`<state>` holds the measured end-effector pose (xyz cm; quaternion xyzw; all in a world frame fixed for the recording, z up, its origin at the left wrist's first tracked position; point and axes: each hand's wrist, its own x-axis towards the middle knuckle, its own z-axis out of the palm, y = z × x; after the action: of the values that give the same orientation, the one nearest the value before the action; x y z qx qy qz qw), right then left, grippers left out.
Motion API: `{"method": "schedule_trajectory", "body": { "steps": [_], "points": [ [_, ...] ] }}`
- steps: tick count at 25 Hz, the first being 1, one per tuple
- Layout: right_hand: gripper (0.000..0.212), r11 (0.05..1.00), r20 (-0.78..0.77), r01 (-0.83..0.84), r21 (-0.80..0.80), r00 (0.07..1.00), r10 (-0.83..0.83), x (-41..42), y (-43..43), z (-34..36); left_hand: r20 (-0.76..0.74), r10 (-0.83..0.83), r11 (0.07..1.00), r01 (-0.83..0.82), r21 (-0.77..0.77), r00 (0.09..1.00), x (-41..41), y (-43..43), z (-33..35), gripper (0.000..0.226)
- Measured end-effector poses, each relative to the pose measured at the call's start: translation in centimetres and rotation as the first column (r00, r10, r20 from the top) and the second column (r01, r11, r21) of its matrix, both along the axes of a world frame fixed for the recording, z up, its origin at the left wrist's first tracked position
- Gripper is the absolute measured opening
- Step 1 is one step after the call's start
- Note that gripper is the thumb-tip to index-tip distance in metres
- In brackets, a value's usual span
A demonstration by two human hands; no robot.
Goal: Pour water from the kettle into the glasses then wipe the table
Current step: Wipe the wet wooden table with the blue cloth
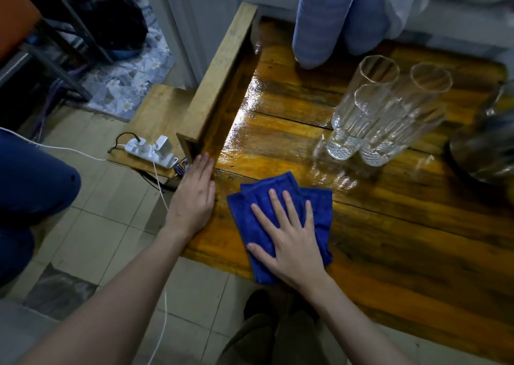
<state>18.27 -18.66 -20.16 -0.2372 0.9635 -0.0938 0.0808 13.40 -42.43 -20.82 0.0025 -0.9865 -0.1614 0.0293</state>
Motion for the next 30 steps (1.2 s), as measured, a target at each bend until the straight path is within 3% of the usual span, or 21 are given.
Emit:
{"method": "schedule_trajectory", "body": {
  "steps": [6, 11, 13, 18, 30],
  "points": [
    [0.080, 0.990, 0.003, 0.141, 0.022, 0.990, -0.141, 0.4, 1.9, 0.3, 0.026, -0.004, 0.999, 0.005, -0.042, 1.000, 0.1, 0.1, 0.6, 0.054],
    [0.086, 0.953, -0.002, 0.302, 0.012, 0.953, -0.302, 0.4, 2.1, 0.2, 0.071, -0.088, 0.978, 0.100, -0.186, 0.994, -0.7, -0.1, 0.8, 0.057],
    [0.087, 0.950, -0.008, 0.311, 0.028, 0.950, -0.311, -0.2, 1.8, 0.2, 0.052, -0.139, 0.978, 0.145, -0.152, 0.989, -1.6, 0.1, 0.9, 0.058],
    [0.085, 0.956, -0.027, 0.289, 0.045, 0.957, -0.288, -2.9, 1.5, -0.1, 0.040, 0.003, 1.000, -0.004, 0.021, 0.999, -2.7, 0.6, 0.2, 0.058],
    [0.085, 0.962, -0.015, 0.263, 0.069, 0.965, -0.263, -13.0, -2.3, -0.2, 0.090, -0.002, 1.000, 0.000, 0.025, 0.996, -3.0, 0.6, 0.4, 0.061]
  ]
}}
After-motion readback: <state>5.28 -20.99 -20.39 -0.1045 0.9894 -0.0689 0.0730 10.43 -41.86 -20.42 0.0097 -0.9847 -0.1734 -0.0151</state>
